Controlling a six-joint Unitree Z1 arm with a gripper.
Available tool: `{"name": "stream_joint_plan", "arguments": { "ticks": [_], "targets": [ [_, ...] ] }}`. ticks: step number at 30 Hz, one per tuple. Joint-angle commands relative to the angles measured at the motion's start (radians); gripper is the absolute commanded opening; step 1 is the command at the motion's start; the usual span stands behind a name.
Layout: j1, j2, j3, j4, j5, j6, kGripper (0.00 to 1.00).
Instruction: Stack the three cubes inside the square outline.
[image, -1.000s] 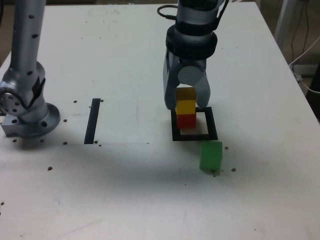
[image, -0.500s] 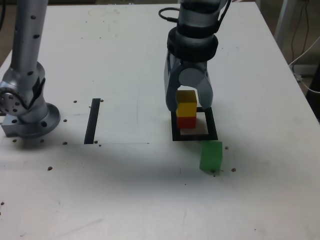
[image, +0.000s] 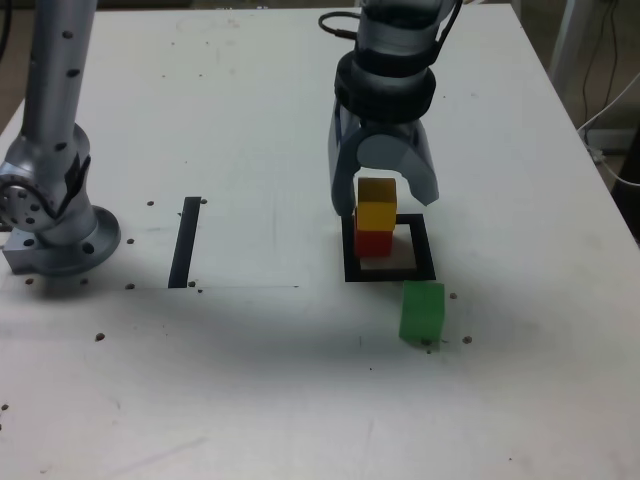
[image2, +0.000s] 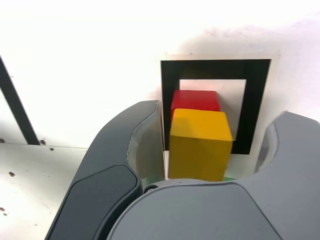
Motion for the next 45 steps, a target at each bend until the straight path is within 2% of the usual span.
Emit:
{"name": "stream_joint_plan", "arguments": {
  "ticks": [1, 10, 15, 21, 28, 34, 45],
  "targets": [
    [-0.004, -0.020, 0.011, 0.009, -0.007, -0.002, 0.99],
    [-0.090, -0.142, 0.025, 0.043, -0.022, -0.077, 0.99],
    [-0.193, -0.155, -0.029, 0.083, -0.018, -0.165, 0.99],
    [-0.317, -0.095, -0.095, 0.091, -0.015, -0.278, 0.99],
    [-0.384, 0.032, -0.192, 0.083, -0.024, -0.320, 0.99],
    [-0.380, 0.117, -0.215, 0.067, -0.022, -0.319, 0.98],
    [-0.310, 0.199, -0.214, 0.056, -0.017, -0.295, 0.92]
  ]
}}
